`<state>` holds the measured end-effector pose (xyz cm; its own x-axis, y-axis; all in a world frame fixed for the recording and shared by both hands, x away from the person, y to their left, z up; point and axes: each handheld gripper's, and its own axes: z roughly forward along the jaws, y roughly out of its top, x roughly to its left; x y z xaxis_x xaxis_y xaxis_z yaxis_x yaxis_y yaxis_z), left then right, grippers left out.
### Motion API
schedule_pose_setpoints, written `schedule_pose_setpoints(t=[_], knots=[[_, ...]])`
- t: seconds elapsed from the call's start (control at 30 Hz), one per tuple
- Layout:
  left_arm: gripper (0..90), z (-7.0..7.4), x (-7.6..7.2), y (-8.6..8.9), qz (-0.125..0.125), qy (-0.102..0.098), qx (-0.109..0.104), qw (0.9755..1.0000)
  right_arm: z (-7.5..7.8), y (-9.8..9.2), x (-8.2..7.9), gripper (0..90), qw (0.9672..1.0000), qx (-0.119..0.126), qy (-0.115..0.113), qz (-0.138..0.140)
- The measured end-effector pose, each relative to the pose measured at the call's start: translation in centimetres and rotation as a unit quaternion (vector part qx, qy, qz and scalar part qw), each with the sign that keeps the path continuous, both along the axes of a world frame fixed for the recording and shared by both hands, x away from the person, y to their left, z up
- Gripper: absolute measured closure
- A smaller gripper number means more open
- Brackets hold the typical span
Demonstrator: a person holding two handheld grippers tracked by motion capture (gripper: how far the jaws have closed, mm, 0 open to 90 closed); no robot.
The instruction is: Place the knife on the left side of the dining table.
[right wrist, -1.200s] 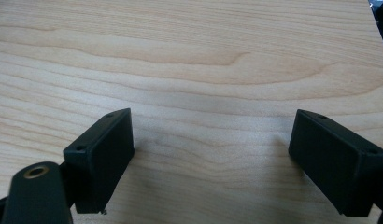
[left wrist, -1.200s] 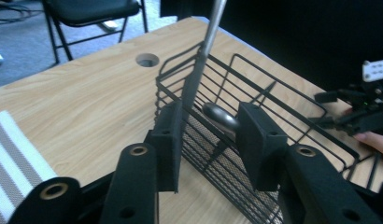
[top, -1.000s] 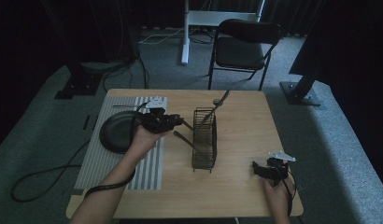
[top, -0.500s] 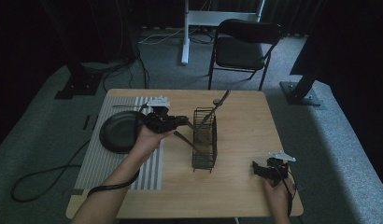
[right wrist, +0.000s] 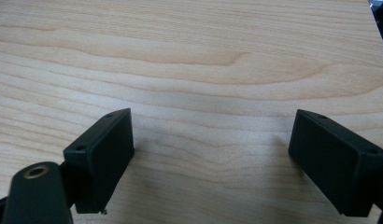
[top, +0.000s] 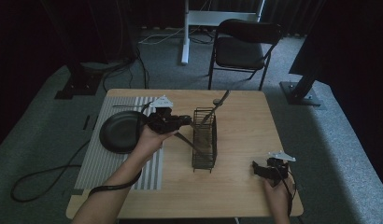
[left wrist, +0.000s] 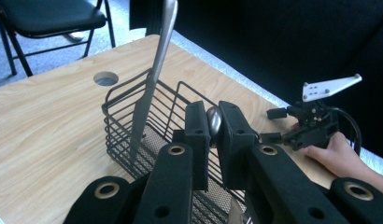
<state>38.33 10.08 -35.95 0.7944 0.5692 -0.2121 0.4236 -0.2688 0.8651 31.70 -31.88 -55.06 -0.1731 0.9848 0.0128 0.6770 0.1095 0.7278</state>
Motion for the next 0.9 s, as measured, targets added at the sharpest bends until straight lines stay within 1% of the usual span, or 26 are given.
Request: schedule_pose_setpoints(t=[0.03, 0.07, 0.13, 0.17, 0.2, 0.23, 0.3, 0.33, 0.37, 0.43, 0.47, 0.5, 0.57, 0.6, 0.63, 0.67, 0.73, 0.87, 0.9], knots=[[84.1, 0.1, 0.0, 0.0, -0.004, -0.002, 0.000, 1.0000, 0.0, 0.0, 0.0, 13.2, 1.0000, 0.000, 0.000, 0.000], [84.1, 0.2, 0.0, 0.1, -0.002, 0.001, -0.004, 1.0000, 0.0, 0.0, 0.0, 13.2, 1.0000, 0.000, 0.000, 0.000], [84.1, 0.3, 0.0, 0.1, -0.002, 0.001, -0.003, 1.0000, 0.0, 0.0, 0.0, 13.2, 1.0000, 0.000, 0.000, 0.000], [84.1, 0.5, -0.1, 0.2, 0.001, -0.005, 0.001, 1.0000, 0.0, 0.0, 0.0, 13.2, 1.0000, 0.000, 0.000, 0.000], [84.1, 0.6, -0.1, 0.2, -0.002, -0.005, 0.007, 1.0000, 0.0, 0.0, 0.0, 13.2, 1.0000, 0.000, 0.000, 0.000], [84.1, 0.6, -0.1, 0.3, 0.001, -0.007, 0.003, 1.0000, 0.0, 0.0, 0.0, 13.2, 1.0000, 0.000, 0.000, 0.000], [84.1, 0.9, -0.1, 0.5, -0.006, -0.005, 0.001, 1.0000, 0.0, 0.0, 0.0, 13.2, 1.0000, 0.000, 0.000, 0.000], [84.1, 0.9, -0.1, 0.5, 0.000, -0.006, -0.004, 1.0000, 0.0, 0.0, 0.0, 13.2, 1.0000, 0.000, 0.000, 0.000], [84.2, 1.1, -0.2, 0.6, -0.007, -0.009, 0.003, 0.9999, 0.0, 0.0, 0.0, 13.2, 1.0000, 0.000, 0.000, 0.000], [84.1, 1.2, -0.2, 0.6, -0.004, -0.010, 0.000, 0.9999, 0.0, 0.0, 0.0, 13.2, 1.0000, 0.000, 0.000, 0.000], [84.1, 1.4, -0.2, 0.7, -0.006, -0.011, -0.001, 0.9999, 0.0, 0.0, 0.0, 13.2, 1.0000, 0.000, 0.000, 0.000], [84.1, 1.6, -0.3, 0.8, -0.002, -0.014, -0.006, 0.9999, 0.0, 0.0, 0.0, 13.2, 1.0000, 0.000, 0.000, 0.000], [84.2, 1.9, -0.4, 1.0, -0.007, -0.022, -0.013, 0.9996, 0.0, 0.0, 0.0, 13.2, 1.0000, 0.000, 0.000, 0.000], [84.1, 2.2, -0.5, 1.0, -0.004, -0.023, -0.016, 0.9996, 0.0, 0.0, 0.0, 13.2, 1.0000, 0.000, 0.000, 0.000], [84.2, 2.4, -0.6, 1.0, -0.010, -0.027, -0.014, 0.9995, 0.0, 0.0, 0.0, 13.2, 1.0000, 0.000, 0.000, 0.000], [84.1, 2.6, -0.8, 1.0, -0.006, -0.031, -0.017, 0.9994, 0.0, 0.0, 0.0, 13.2, 1.0000, 0.000, 0.000, 0.000], [84.2, 3.0, -1.0, 0.9, -0.007, -0.038, -0.009, 0.9992, 0.0, 0.0, 0.0, 13.2, 1.0000, 0.000, 0.000, 0.000], [84.2, 3.6, -1.3, 0.8, -0.007, -0.042, -0.016, 0.9990, 0.0, 0.0, 0.0, 13.2, 1.0000, 0.000, 0.000, 0.000], [84.2, 4.0, -1.5, 0.8, -0.010, -0.045, -0.020, 0.9987, 0.0, 0.0, 0.0, 13.2, 1.0000, 0.000, 0.000, 0.000]])
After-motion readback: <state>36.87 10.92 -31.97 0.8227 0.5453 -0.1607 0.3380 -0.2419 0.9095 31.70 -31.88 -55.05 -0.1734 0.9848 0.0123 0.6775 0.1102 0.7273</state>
